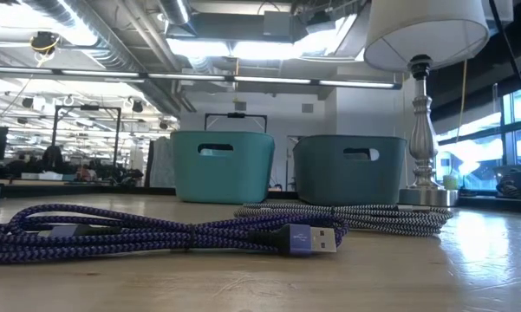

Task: Pick & Place USB Port
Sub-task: Put the pink USB cable into the green bin

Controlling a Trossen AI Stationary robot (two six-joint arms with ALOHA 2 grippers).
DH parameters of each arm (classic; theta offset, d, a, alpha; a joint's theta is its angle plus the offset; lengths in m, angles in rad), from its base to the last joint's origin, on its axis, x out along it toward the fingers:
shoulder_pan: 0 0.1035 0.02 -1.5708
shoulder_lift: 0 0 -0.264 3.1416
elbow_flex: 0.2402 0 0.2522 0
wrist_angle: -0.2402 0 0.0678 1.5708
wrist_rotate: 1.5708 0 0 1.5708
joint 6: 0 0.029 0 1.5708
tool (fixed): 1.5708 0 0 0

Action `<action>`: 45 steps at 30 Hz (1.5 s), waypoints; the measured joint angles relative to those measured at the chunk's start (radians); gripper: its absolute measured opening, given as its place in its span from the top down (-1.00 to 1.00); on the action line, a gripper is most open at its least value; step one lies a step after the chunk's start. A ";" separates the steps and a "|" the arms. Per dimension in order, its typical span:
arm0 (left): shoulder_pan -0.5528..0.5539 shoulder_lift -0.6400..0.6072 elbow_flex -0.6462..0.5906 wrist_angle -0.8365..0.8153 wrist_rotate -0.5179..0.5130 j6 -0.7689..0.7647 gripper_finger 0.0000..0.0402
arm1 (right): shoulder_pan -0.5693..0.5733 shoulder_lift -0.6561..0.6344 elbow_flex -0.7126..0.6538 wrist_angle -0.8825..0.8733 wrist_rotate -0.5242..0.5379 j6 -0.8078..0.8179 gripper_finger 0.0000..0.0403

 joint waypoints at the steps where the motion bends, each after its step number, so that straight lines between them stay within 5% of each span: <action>1: 0.000 0.000 0.000 0.000 0.000 0.000 0.24 | -0.005 0.006 0.000 0.003 -0.014 0.004 0.89; 19: 0.000 -0.001 0.000 -0.001 -0.005 0.000 0.25 | -0.025 0.066 0.000 0.096 -0.091 0.027 0.89; 26: 0.000 -0.001 0.000 -0.007 0.023 0.049 0.89 | -0.037 0.067 0.000 0.091 -0.114 0.037 0.89; 34: 0.000 -0.001 0.000 -0.007 0.027 0.060 0.93 | -0.041 0.067 0.000 0.090 -0.114 0.035 0.89; 37: 0.000 -0.001 0.000 -0.007 0.028 0.062 0.93 | -0.041 0.066 0.000 0.091 -0.114 0.012 0.73; 45: 0.000 -0.001 0.000 -0.018 0.037 0.063 0.94 | -0.041 0.040 0.000 -0.012 0.000 -0.036 -0.15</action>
